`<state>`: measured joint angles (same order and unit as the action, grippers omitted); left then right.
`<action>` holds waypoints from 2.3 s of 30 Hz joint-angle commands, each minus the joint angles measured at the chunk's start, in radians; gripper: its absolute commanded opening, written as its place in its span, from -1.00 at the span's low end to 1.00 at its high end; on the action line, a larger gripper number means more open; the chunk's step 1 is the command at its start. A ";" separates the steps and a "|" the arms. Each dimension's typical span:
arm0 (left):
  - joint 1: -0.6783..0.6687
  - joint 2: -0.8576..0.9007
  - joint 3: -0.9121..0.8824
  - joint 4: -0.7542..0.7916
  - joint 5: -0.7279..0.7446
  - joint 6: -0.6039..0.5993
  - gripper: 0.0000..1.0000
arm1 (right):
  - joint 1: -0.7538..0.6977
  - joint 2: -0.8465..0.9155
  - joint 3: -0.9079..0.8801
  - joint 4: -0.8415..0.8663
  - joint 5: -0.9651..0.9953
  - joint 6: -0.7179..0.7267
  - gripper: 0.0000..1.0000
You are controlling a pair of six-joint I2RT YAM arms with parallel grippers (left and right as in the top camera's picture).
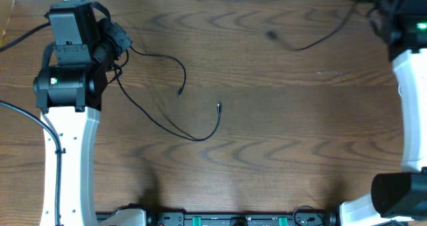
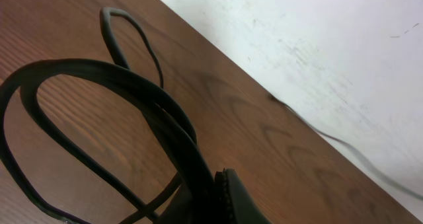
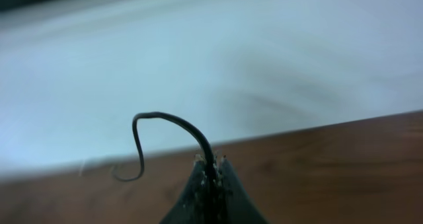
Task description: Untangle cables
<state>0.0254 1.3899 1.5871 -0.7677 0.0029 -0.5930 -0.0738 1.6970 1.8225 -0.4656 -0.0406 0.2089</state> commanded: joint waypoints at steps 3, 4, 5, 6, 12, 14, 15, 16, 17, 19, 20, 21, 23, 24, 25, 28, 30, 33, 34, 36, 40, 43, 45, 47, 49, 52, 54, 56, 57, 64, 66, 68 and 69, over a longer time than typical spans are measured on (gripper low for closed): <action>0.002 0.008 0.001 0.003 0.014 0.012 -0.85 | -0.182 -0.003 0.030 0.160 0.219 0.160 -0.98; 0.002 0.009 0.001 0.005 0.014 0.013 -0.85 | -0.212 -0.003 0.039 0.185 0.219 0.169 -0.98; 0.002 0.011 0.001 0.006 0.014 0.013 -0.85 | -0.243 -0.003 0.054 0.197 0.220 0.179 -0.98; 0.002 0.013 0.001 0.006 0.014 0.012 -0.85 | -0.267 -0.003 0.067 0.200 0.227 0.187 -0.98; 0.001 0.033 0.001 0.006 0.017 0.012 -0.85 | -0.381 0.010 0.088 0.246 0.259 0.191 -0.98; 0.001 0.035 0.001 0.006 0.017 0.013 -0.85 | -0.399 0.034 0.088 0.246 0.259 0.190 -0.98; 0.000 0.035 0.001 0.006 0.017 0.012 -0.85 | -0.406 0.051 0.088 0.246 0.259 0.190 -0.98; -0.003 0.035 0.001 0.006 0.017 0.013 -0.85 | -0.412 0.066 0.088 0.246 0.259 0.190 -0.98; -0.010 0.035 0.001 0.007 0.016 0.013 -0.85 | -0.417 0.098 0.088 0.246 0.259 0.190 -0.98; -0.023 0.035 0.001 0.006 0.016 0.013 -0.85 | -0.417 0.135 0.088 0.249 0.255 0.190 -0.98; -0.032 0.035 0.001 0.006 0.016 0.013 -0.85 | -0.416 0.154 0.088 0.250 0.244 0.191 -0.98; -0.039 0.035 0.001 0.006 0.016 0.013 -0.85 | -0.415 0.171 0.088 0.250 0.230 0.192 -0.98; -0.054 0.035 0.001 0.008 0.016 0.013 -0.85 | -0.410 0.196 0.088 0.253 0.205 0.207 -0.98; -0.062 0.035 0.001 0.010 0.016 0.013 -0.85 | -0.409 0.208 0.089 0.254 0.183 0.222 -0.98; -0.068 0.035 0.001 0.013 0.015 0.014 -0.85 | -0.407 0.215 0.089 0.259 0.167 0.235 -0.98; -0.080 0.035 0.001 0.021 0.013 0.013 -0.85 | -0.407 0.220 0.089 0.286 0.131 0.275 -0.98; -0.086 0.035 0.001 0.024 0.013 0.013 -0.85 | -0.409 0.220 0.098 0.308 0.131 0.302 -0.98; -0.090 0.035 0.001 0.024 0.013 0.013 -0.85 | -0.410 0.220 0.105 0.338 0.145 0.329 -0.98; -0.090 0.035 0.001 0.024 0.013 0.013 -0.85 | -0.411 0.220 0.105 0.343 0.166 0.330 -0.98; -0.090 0.035 0.001 0.021 0.013 0.013 -0.85 | -0.411 0.234 0.105 0.341 0.216 0.327 -0.98; -0.090 0.035 0.001 0.013 0.013 0.014 -0.85 | -0.411 0.319 0.105 0.281 0.276 0.298 -0.98; -0.090 0.035 0.001 0.013 0.013 0.014 -0.85 | -0.413 0.380 0.105 0.227 0.264 0.299 -0.43; -0.090 0.035 0.001 0.013 0.013 0.018 -0.85 | -0.413 0.406 0.105 0.210 0.222 0.297 0.62; -0.090 0.035 0.001 0.011 0.013 0.022 -0.85 | -0.413 0.415 0.105 0.193 0.147 0.261 0.99; -0.090 0.035 0.001 0.011 0.012 0.025 -0.85 | -0.411 0.406 0.105 0.178 0.102 0.233 0.99; -0.090 0.035 0.001 0.011 0.013 0.025 -0.85 | -0.401 0.369 0.105 0.129 0.077 0.216 0.98; -0.090 0.035 0.001 0.009 0.013 0.025 -0.85 | -0.393 0.336 0.105 0.084 0.076 0.199 0.99; -0.090 0.035 -0.001 0.002 0.013 0.025 -0.85 | -0.384 0.289 0.105 0.026 0.094 0.193 0.99; -0.090 0.035 -0.003 0.001 0.013 0.025 -0.85 | -0.383 0.266 0.105 0.002 0.092 0.194 0.98; -0.090 0.035 -0.021 -0.006 0.049 0.085 -0.85 | -0.375 0.136 0.105 -0.174 -0.251 0.077 0.98; -0.090 0.035 -0.021 -0.006 0.092 0.122 -0.85 | -0.365 0.119 0.105 -0.227 -0.371 0.054 0.99; -0.090 0.035 -0.021 -0.005 0.128 0.157 -0.85 | -0.349 0.117 0.105 -0.272 -0.463 0.046 0.99; -0.090 0.035 -0.021 -0.005 0.145 0.172 -0.85 | -0.339 0.117 0.105 -0.299 -0.505 0.032 0.99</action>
<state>-0.0620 1.4208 1.5764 -0.7750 0.0708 -0.5117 -0.4477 1.8114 1.9194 -0.7158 -0.2970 0.3122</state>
